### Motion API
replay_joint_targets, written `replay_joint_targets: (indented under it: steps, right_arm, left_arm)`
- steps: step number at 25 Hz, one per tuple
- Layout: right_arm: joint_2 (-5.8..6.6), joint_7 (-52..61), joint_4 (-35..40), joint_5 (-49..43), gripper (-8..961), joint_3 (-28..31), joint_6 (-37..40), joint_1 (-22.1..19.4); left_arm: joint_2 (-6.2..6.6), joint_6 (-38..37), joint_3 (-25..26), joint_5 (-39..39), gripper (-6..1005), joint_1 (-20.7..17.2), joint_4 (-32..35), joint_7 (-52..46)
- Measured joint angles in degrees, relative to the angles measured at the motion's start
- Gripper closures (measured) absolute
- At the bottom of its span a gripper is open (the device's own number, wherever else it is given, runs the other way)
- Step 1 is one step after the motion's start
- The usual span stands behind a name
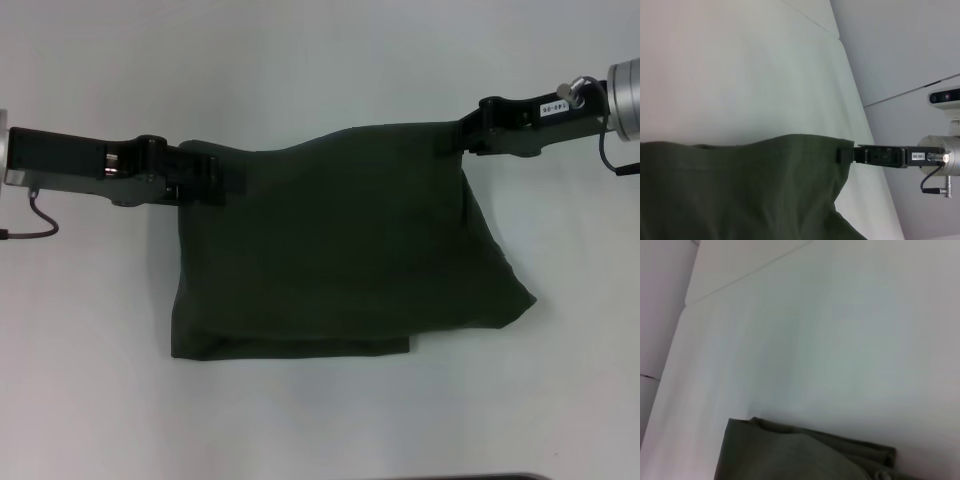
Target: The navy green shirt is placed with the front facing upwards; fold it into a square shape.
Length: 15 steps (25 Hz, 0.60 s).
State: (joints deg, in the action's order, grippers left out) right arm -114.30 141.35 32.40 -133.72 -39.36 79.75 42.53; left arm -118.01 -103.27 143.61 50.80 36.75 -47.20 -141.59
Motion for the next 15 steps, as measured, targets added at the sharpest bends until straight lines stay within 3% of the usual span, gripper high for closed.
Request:
replay_joint_targets:
  steps: [15]
  right_arm:
    - [0.22, -0.3, -0.5, -0.1, 876, -1.5, -1.6, 0.3]
  left_arm:
    - [-0.03, 0.2, 0.0, 0.0, 520, 0.0, 0.1, 0.0]
